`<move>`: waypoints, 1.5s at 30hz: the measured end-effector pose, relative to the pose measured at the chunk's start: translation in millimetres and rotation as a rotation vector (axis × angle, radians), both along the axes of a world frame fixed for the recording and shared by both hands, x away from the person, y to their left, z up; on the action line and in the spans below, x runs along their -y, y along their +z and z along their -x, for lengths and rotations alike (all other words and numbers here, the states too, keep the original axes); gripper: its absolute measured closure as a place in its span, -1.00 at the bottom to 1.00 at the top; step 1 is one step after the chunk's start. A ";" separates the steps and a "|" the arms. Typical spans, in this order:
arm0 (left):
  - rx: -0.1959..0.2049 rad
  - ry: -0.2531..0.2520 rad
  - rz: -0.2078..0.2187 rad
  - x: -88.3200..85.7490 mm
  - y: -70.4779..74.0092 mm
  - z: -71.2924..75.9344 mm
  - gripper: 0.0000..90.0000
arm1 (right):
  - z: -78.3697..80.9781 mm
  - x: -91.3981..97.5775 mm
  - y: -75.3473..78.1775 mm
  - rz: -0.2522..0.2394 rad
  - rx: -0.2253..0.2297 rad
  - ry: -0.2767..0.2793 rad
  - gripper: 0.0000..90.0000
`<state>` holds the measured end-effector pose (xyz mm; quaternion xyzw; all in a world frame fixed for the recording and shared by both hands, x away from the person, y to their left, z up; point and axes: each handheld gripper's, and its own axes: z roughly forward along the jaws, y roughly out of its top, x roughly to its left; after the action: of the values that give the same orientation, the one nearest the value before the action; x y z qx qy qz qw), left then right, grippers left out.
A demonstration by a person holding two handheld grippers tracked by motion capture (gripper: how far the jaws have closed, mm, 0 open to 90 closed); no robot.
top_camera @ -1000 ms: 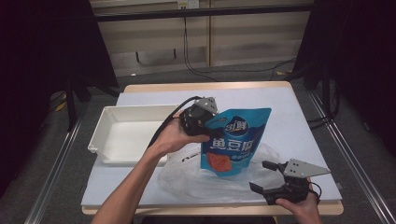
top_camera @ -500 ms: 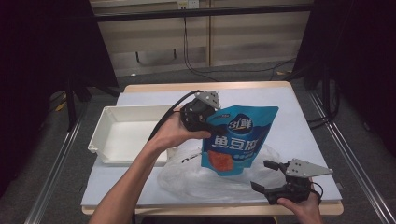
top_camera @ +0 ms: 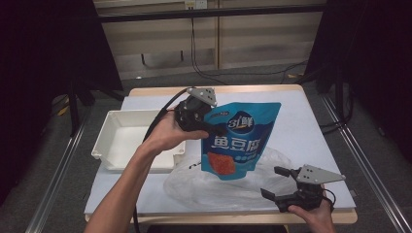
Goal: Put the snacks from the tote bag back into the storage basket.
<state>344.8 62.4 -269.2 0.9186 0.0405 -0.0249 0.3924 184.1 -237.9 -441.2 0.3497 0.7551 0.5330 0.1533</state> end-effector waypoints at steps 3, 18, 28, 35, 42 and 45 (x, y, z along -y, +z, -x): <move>-0.005 0.011 0.008 -4.8 4.6 -1.5 1.00 | 0.2 -0.3 -0.1 -0.001 -0.001 0.001 -0.74; 0.038 0.030 0.031 -28.8 30.4 -3.6 1.00 | 0.1 -0.2 -0.1 0.001 -0.002 0.000 -0.74; 0.029 0.059 0.062 -50.4 44.4 -12.6 1.00 | -0.4 -0.6 -0.3 -0.001 -0.002 0.002 -0.74; 0.033 0.092 0.052 -68.2 50.2 -21.9 1.00 | -0.6 -0.6 -1.0 0.002 -0.006 0.000 -0.74; 0.046 0.131 0.055 -81.0 59.9 -28.0 1.00 | -1.7 -1.4 -1.6 0.003 -0.008 0.005 -0.74; 0.049 0.148 0.062 -85.7 62.0 -30.9 1.00 | -1.8 -1.5 -1.7 0.002 -0.008 0.006 -0.74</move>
<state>375.7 148.1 -207.2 0.9009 0.0978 0.0253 0.4221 186.0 -236.5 -442.8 0.3497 0.7571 0.5313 0.1489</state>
